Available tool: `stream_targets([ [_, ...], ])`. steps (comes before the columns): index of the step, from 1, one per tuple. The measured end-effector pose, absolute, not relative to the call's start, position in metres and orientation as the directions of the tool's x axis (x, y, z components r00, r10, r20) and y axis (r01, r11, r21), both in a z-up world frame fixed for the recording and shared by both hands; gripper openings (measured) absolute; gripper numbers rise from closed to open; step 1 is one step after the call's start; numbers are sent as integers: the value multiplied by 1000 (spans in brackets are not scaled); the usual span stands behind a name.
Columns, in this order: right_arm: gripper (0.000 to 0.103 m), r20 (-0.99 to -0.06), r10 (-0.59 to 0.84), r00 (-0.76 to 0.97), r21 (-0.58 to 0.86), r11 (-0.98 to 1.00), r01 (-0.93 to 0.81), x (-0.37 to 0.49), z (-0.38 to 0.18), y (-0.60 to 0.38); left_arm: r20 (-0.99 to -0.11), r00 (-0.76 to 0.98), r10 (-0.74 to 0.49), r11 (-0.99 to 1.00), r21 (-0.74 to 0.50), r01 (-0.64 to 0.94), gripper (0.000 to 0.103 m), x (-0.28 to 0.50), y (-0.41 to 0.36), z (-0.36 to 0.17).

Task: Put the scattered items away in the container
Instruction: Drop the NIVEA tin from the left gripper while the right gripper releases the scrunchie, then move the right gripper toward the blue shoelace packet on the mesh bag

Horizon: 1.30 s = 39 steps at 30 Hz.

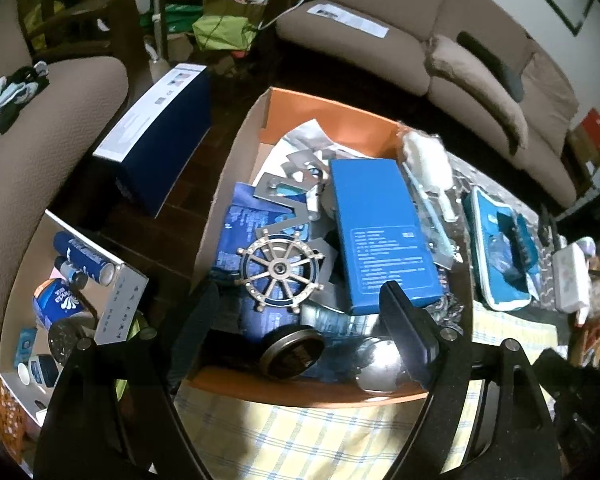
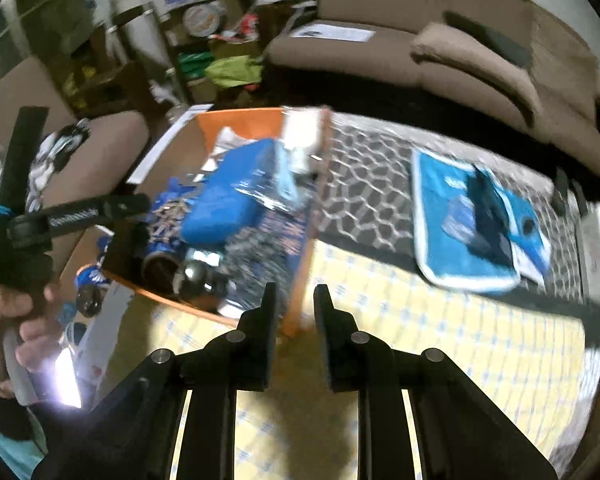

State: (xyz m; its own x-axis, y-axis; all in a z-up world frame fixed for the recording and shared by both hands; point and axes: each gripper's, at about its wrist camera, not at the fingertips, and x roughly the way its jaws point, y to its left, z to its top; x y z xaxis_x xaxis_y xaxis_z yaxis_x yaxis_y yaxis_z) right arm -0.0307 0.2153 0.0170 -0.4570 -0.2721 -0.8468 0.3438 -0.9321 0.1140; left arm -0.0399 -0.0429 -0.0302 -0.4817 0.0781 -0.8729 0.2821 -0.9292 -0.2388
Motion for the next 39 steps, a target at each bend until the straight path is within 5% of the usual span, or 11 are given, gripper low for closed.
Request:
stream_targets([
  [15,19,-837,-222,-501,185,-975,122,-20,11,298,-872,-484,69,-992,-113,61,81,-25,59,-30],
  [39,19,-813,-194,-549,211,-977,32,-23,21,347,-833,-546,86,-986,-151,74,82,-23,46,-16],
])
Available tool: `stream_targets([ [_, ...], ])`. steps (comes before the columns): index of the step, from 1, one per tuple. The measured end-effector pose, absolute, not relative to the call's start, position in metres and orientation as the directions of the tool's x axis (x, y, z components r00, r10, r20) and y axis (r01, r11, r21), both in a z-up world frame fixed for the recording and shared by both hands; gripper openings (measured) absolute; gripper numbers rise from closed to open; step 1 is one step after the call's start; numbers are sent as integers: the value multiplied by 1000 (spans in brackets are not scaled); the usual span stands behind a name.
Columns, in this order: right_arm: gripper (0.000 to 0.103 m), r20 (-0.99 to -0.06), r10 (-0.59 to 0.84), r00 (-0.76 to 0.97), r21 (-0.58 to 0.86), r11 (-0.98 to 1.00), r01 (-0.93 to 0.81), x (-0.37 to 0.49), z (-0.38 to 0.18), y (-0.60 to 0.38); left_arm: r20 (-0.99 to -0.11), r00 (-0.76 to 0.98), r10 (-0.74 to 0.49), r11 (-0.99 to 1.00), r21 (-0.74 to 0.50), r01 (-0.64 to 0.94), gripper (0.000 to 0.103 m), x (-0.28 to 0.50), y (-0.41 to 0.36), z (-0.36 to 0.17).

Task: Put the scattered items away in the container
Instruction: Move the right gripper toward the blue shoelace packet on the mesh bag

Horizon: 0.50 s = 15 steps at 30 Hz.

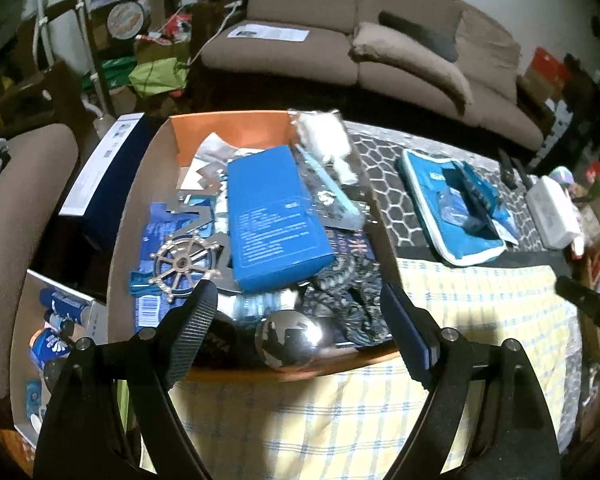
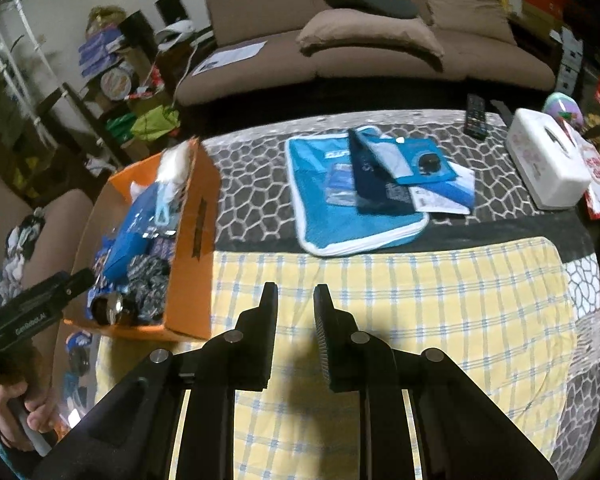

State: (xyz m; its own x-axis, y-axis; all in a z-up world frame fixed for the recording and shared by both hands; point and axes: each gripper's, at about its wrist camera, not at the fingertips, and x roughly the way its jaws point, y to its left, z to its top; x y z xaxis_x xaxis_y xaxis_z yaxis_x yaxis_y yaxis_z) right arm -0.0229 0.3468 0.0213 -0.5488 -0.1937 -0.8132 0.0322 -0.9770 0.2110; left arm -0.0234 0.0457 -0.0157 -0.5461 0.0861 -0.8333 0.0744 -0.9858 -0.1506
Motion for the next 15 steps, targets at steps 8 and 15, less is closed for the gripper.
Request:
stream_targets([
  [8,36,-829,-98,-551,160,-985,-66,-28,0,395,-850,-520,81,-977,-171,128,82,-27,29,-25],
  [15,75,-853,-138,-504,158,-988,4,-53,-34,390,-825,-563,53,-979,-153,132,82,-25,27,-17],
])
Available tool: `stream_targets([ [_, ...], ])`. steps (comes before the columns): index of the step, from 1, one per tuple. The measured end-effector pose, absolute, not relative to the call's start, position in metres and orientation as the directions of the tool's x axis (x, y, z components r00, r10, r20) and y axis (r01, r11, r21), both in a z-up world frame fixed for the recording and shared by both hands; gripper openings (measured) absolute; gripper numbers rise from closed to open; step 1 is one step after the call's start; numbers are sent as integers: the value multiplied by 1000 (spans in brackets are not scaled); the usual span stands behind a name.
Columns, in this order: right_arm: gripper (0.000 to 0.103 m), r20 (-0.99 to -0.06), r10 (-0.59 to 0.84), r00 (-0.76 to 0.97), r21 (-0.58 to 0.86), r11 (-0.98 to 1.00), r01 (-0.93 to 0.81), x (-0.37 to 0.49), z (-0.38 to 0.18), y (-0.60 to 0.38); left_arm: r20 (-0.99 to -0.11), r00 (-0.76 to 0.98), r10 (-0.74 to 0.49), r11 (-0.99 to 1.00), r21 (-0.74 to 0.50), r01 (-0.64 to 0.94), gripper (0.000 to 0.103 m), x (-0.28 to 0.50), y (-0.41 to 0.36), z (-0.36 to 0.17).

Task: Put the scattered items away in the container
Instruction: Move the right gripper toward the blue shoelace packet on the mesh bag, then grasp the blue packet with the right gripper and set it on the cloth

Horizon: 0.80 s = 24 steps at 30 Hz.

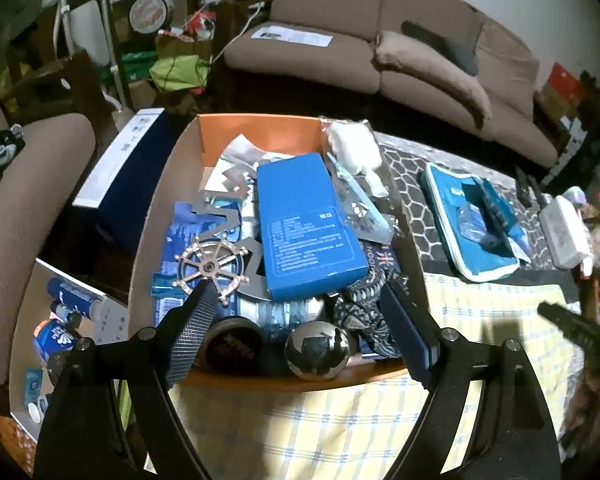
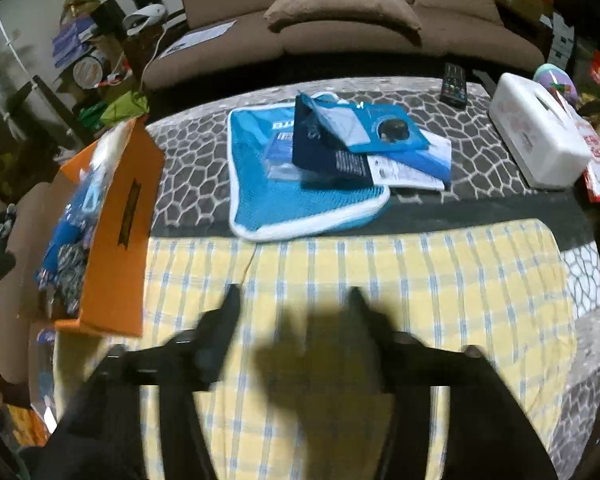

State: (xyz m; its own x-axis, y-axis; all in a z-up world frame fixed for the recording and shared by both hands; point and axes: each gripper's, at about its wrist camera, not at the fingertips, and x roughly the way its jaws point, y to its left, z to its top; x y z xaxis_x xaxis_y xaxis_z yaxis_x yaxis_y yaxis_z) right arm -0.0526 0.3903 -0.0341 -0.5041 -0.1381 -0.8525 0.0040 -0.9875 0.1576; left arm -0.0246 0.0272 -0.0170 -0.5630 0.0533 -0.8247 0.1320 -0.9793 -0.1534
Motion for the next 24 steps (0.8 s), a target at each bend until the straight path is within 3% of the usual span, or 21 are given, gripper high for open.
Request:
stream_targets([
  [2,86,-836,-105,-539,125,-992,1,-61,-31,394,-825,-564,49,-979,-151,135,82,-25,26,-18],
  [5,86,-821,-15,-571,32,-999,-18,-93,-26,402,-822,-568,42,-979,-148,141,82,-25,25,-18],
  [10,82,-851,-8,-525,-4,-1000,21,-159,-37,391,-830,-558,-4,-985,-92,145,83,-30,31,-23],
  [12,68,-856,82,-510,-102,-995,12,-184,-47,384,-841,-540,-32,-988,-56,146,83,-32,34,-31],
  [17,50,-856,201,-477,-238,-971,18,-222,-88,371,-835,-547,-50,-991,-28,132,83,-33,40,-32],
  [19,24,-832,186,-522,-211,-977,-11,-223,-91,373,-831,-552,-63,-992,-11,129,83,-33,42,-31],
  [20,1,-833,166,-528,-188,-982,-13,-223,-93,374,-831,-552,-64,-992,-9,128,83,-33,42,-31],
  [24,0,-834,158,-528,-201,-979,25,-208,-93,367,-833,-550,-56,-992,-16,125,83,-34,42,-31],
])
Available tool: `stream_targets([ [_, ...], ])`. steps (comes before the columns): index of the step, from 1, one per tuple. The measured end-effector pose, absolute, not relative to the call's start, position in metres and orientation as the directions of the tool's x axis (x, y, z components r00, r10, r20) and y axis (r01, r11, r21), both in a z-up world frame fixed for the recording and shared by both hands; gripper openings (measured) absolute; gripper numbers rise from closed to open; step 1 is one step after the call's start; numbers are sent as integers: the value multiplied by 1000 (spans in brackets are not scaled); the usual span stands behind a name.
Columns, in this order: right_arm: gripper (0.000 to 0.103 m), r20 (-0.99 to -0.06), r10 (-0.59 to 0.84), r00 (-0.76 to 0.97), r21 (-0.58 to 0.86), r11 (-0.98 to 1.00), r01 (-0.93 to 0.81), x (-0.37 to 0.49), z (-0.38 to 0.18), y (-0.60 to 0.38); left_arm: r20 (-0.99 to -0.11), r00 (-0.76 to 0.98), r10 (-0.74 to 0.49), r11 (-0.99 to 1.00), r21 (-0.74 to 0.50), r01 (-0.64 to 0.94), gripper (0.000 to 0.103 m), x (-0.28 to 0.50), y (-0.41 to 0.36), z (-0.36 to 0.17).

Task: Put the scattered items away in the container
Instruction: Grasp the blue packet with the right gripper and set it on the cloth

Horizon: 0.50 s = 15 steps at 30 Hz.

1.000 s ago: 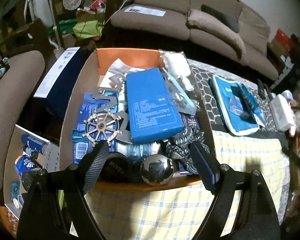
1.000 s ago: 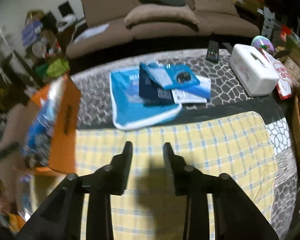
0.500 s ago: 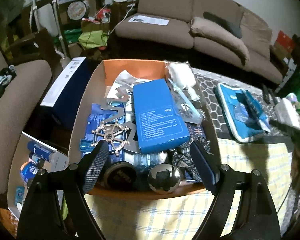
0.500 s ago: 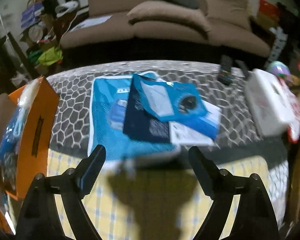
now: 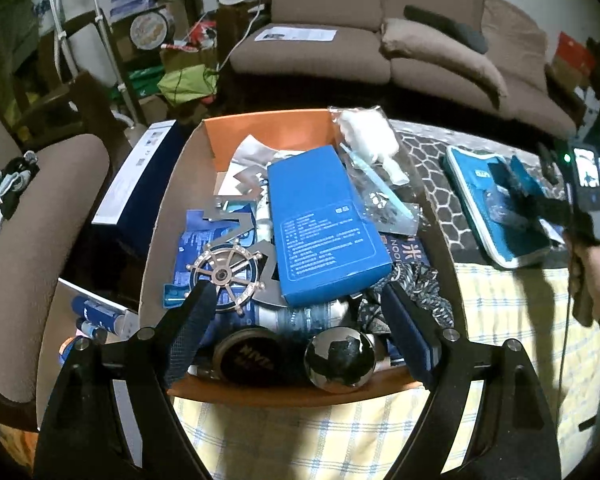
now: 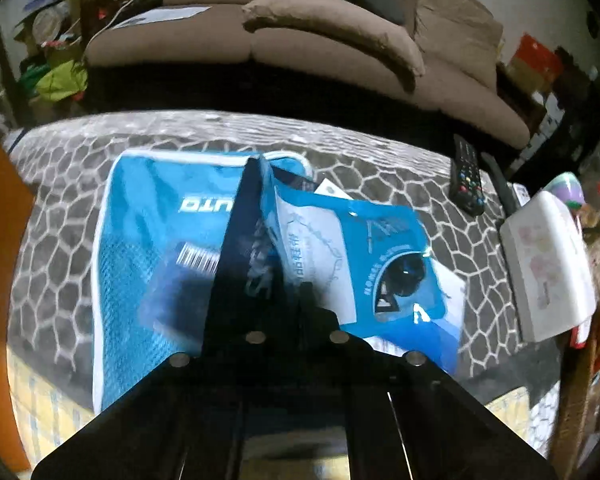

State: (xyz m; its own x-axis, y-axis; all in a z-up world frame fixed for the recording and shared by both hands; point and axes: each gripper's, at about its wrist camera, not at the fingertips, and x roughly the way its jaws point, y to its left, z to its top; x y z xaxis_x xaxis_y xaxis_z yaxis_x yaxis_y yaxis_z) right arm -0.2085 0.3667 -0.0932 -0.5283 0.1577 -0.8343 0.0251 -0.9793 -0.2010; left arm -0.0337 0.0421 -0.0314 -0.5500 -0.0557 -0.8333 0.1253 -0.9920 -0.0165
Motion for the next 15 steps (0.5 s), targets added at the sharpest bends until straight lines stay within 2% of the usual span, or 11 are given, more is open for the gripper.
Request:
stream_targets([
  [2,0,-837,130,-531,-190,-980,60,-196,-87,363,-831,-555,-46,-992,-25,120,83,-33,43,-29],
  [5,0,-866,22,-499,-97,-988,124,-157,-78,352,-826,-563,-26,-993,-41,107,83,-29,46,-25],
  [6,0,-882,-43,-468,-37,-986,160,-134,-74,343,-824,-566,-17,-993,-50,102,83,-28,47,-23],
  [11,1,-908,-174,-382,55,-952,301,-42,-63,302,-819,-573,18,-993,-82,86,83,-22,49,-16],
  [13,3,-918,-262,-299,156,-929,335,-8,-62,285,-820,-570,44,-991,-107,78,83,-19,49,-15],
  [15,14,-919,-334,-210,258,-911,320,16,-64,275,-818,-571,62,-990,-122,66,83,-16,50,-13],
])
